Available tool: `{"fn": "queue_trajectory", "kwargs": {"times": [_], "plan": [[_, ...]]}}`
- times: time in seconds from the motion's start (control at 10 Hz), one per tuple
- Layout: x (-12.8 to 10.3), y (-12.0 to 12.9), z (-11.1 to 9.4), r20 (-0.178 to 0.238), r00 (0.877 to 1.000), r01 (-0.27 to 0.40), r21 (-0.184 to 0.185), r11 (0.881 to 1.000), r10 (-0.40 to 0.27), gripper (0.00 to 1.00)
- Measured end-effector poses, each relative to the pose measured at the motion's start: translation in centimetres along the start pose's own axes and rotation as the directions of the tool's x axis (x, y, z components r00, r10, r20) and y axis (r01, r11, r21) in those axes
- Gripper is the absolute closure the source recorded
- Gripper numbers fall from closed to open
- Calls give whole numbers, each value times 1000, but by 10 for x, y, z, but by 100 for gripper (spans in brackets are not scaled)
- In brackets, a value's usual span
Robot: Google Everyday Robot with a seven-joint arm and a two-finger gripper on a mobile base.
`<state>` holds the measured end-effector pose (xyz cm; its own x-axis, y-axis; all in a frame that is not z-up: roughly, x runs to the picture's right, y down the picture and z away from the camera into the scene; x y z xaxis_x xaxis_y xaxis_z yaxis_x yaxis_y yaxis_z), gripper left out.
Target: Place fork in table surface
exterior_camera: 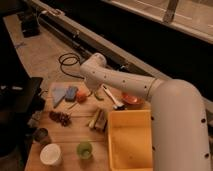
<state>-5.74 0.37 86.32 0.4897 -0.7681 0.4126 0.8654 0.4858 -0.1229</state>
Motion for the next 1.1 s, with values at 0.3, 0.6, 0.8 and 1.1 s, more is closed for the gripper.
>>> {"fn": "queue_trajectory", "kwargs": {"times": [0.3, 0.6, 0.8, 1.1], "plan": [[22, 19, -19, -22, 998, -59, 22, 998, 60, 100], [23, 30, -18, -12, 996, -89, 15, 996, 90, 100], [15, 38, 3, 31, 993, -114, -8, 993, 115, 100], [6, 50, 31, 91, 982, -162, -37, 986, 165, 98]]}}
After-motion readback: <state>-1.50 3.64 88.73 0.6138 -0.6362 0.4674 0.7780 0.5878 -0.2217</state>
